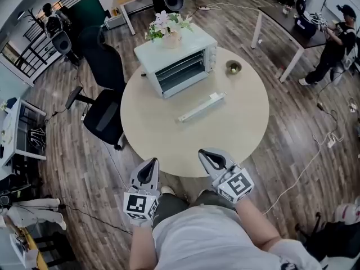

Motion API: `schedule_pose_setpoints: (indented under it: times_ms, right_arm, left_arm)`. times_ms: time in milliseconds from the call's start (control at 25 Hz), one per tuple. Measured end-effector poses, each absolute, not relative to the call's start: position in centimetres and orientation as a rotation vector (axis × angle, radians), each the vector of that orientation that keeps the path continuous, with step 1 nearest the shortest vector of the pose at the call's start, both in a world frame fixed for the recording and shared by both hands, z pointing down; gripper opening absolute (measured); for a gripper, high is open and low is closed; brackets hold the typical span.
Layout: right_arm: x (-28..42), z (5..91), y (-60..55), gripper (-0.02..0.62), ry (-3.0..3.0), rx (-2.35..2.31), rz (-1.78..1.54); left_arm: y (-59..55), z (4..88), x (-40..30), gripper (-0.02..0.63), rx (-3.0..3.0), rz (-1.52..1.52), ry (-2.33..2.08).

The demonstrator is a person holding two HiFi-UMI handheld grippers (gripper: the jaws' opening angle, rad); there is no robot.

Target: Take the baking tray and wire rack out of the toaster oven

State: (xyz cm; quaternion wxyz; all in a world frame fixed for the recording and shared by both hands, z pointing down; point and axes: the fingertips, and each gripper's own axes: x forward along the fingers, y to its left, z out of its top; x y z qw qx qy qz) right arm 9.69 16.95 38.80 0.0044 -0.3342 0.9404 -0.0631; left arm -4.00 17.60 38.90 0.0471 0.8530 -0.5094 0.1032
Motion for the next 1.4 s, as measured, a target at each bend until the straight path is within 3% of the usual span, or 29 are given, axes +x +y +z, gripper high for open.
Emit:
schedule_pose_setpoints:
  times_ms: [360,1400]
  right_arm:
    - [9.8,40.7,12.6,-0.005,2.882,-1.193,-0.314]
    - [1.6,46.8,-3.0,0.009,2.478,-1.808,-0.653]
  left_arm:
    - [12.4,41.6,-4.1,-0.008,2.643,0.383,-1.388]
    - [-8.8,46.6,-14.4,-0.008,2.779,0.436,-0.818]
